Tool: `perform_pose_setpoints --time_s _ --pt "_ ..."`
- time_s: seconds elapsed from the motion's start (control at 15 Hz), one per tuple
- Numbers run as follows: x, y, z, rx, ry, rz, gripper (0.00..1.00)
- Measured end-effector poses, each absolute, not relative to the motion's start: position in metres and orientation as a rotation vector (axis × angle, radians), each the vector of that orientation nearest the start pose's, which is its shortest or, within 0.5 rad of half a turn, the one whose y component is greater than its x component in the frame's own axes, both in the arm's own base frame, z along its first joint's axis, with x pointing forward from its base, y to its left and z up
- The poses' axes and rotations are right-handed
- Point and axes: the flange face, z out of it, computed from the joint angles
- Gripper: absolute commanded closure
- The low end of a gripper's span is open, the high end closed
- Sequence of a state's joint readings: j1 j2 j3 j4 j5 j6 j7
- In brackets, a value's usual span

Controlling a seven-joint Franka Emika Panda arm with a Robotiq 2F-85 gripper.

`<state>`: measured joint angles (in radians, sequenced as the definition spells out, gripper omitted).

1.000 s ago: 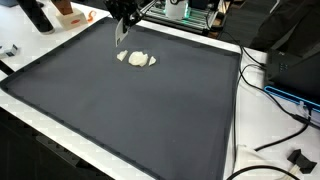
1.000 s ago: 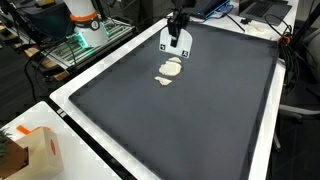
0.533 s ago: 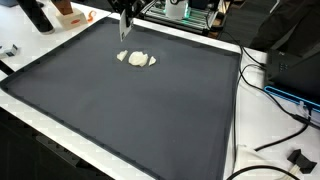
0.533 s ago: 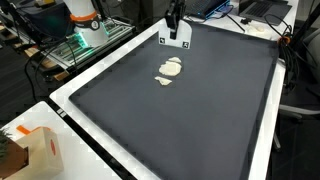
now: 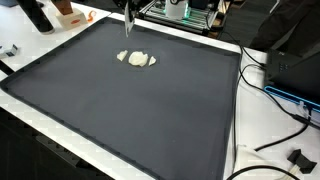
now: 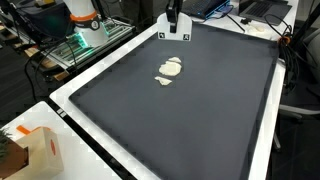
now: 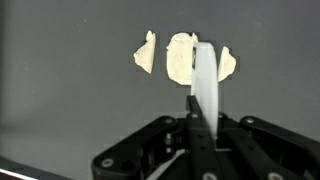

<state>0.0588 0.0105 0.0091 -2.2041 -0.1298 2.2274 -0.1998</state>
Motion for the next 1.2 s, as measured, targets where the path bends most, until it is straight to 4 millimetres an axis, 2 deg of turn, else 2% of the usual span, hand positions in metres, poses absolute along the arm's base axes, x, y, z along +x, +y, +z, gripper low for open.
perform_pose_setpoints --time_s 0.53,1.07,1.2 --pt "0.528 0.043 0.390 -3.144 -0.789 -0.027 0.96" --pt "0.528 0.044 0.390 -3.141 -0.803 -0.024 0.99" --pt "0.530 0.040 0.380 -3.137 -0.805 0.005 0.99"
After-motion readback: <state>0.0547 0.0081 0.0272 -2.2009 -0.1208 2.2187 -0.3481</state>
